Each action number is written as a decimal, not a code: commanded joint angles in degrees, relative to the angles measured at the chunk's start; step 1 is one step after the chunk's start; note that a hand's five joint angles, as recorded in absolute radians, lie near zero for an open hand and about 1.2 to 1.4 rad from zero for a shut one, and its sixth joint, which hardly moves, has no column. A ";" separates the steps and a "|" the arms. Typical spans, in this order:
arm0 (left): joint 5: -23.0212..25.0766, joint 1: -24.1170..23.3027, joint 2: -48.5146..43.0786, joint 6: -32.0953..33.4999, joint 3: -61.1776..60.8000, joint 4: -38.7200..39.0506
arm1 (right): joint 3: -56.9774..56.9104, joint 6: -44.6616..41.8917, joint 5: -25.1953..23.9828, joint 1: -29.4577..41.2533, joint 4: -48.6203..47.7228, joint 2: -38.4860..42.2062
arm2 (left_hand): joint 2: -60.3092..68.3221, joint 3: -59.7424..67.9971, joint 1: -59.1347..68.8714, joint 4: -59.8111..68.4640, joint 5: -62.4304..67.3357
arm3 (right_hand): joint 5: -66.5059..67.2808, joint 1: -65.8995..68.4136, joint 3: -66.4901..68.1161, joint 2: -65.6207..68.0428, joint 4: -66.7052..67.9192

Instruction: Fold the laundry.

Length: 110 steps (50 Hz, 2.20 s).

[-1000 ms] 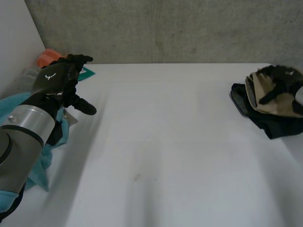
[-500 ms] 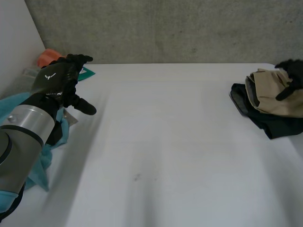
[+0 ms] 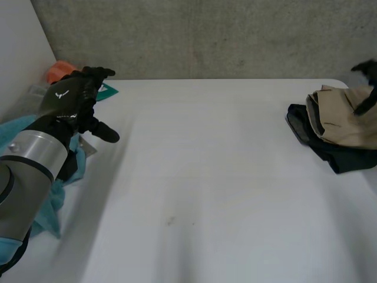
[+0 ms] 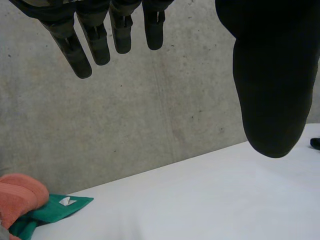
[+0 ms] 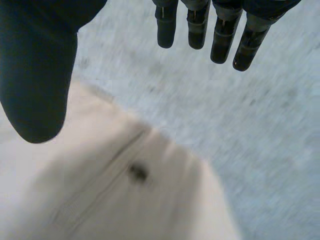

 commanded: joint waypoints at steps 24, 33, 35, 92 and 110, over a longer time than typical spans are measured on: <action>0.09 7.67 3.66 3.69 4.67 -4.65 | 57.20 6.28 16.68 38.49 -12.86 -44.63 | -1.56 -1.84 -1.45 -1.50 -2.49 | -2.78 0.01 -1.17 -2.19 -1.66; 0.09 14.79 0.85 17.21 3.80 -8.09 | 68.37 3.57 17.03 49.76 -21.31 -40.60 | -1.56 -1.84 -1.45 -1.50 -2.49 | -2.78 0.01 -1.17 -2.19 -1.66; 0.09 16.81 -1.26 23.01 2.83 -8.09 | 68.64 2.33 17.03 49.76 -21.31 -39.36 | -1.56 -1.84 -1.45 -1.50 -2.49 | -2.78 0.01 -1.17 -2.19 -1.66; -5.54 -23.35 -23.06 24.61 15.75 -3.08 | 66.01 -1.55 18.88 31.65 -21.66 -43.58 | -1.56 -1.84 -1.45 -1.50 -2.49 | -2.78 0.01 -1.17 -2.19 -1.66; -4.22 -1.47 -5.04 24.87 6.52 -6.06 | 56.01 -0.32 16.42 38.40 -3.93 -40.17 | -1.35 -1.62 -1.24 -1.29 -2.27 | -2.78 0.01 -1.17 -2.19 -1.66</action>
